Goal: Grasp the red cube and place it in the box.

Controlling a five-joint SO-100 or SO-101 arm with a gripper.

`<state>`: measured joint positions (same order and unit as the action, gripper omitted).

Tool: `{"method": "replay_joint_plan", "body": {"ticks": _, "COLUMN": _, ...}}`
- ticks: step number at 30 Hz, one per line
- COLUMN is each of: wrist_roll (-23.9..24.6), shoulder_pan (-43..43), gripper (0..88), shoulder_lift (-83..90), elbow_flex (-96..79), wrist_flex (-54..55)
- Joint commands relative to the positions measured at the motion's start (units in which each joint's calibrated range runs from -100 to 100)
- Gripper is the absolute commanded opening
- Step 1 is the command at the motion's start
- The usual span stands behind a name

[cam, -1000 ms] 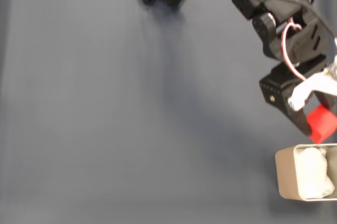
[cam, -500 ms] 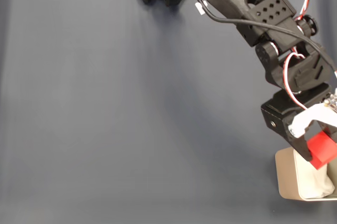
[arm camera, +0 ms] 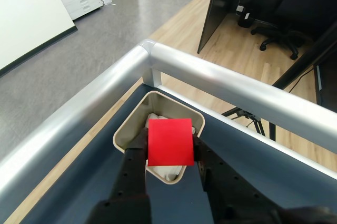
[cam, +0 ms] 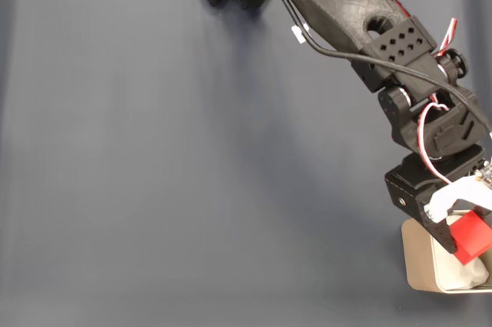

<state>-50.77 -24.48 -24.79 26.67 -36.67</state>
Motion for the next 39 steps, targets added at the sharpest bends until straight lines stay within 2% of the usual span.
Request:
{"method": "replay_joint_plan", "body": {"ticks": 1, "wrist_roll": -0.49, "shoulder_pan": 0.05, "gripper": 9.1, "shoulder_lift": -0.42, "elbow_flex": 4.99, "wrist_flex": 0.69}}
{"method": "replay_joint_plan", "body": {"ticks": 39, "wrist_roll": 0.59, "shoulder_pan": -1.58, "gripper": 9.5, "shoulder_lift": -4.76, "elbow_flex": 8.18, "wrist_flex": 3.07}}
